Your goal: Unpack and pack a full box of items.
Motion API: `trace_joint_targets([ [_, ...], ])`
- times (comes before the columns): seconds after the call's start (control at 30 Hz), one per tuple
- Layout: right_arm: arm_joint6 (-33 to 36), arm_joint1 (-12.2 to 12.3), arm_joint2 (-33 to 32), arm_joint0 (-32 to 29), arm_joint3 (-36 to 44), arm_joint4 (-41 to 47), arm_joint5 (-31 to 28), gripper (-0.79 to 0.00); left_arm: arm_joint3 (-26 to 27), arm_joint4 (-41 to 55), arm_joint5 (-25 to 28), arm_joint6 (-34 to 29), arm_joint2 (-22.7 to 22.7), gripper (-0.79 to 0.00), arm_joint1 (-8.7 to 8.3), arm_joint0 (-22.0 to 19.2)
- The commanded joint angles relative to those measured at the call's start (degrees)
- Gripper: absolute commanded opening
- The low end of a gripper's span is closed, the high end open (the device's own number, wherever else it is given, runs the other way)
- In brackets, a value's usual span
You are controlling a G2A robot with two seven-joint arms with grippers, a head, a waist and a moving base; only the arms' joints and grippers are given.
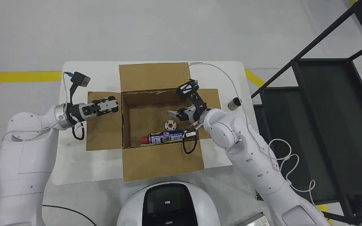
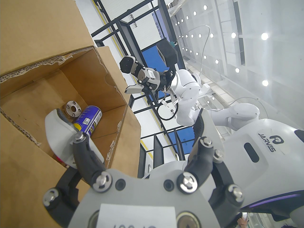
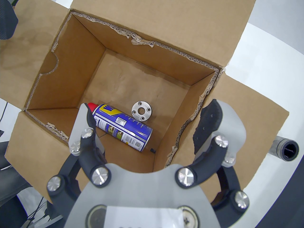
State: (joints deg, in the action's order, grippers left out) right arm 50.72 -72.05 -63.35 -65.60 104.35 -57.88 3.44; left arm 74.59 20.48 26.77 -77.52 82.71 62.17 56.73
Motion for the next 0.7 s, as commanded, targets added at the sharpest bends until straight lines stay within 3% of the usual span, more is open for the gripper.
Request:
trace_joint_targets([
  [0.0, 0.34, -0.44, -0.93, 0.39, -0.33, 7.44, 2.85, 0.0, 0.0, 0.0, 0.0, 0.0, 0.0, 0.0, 0.0, 0.0],
  [0.3, 6.83, -2.26, 7.48, 6.24, -6.35, 9.54, 9.04, 0.0, 0.0, 0.0, 0.0, 0.0, 0.0, 0.0, 0.0, 0.0],
  [0.47, 7.0, -4.06, 13.21, 10.21, -13.35, 8.29, 15.21, 0.0, 0.0, 0.0, 0.0, 0.0, 0.0, 0.0, 0.0, 0.0],
  [0.67, 6.63, -6.15, 16.44, 14.69, -21.79, 11.84, 18.1, 0.0, 0.0, 0.0, 0.0, 0.0, 0.0, 0.0, 0.0, 0.0],
])
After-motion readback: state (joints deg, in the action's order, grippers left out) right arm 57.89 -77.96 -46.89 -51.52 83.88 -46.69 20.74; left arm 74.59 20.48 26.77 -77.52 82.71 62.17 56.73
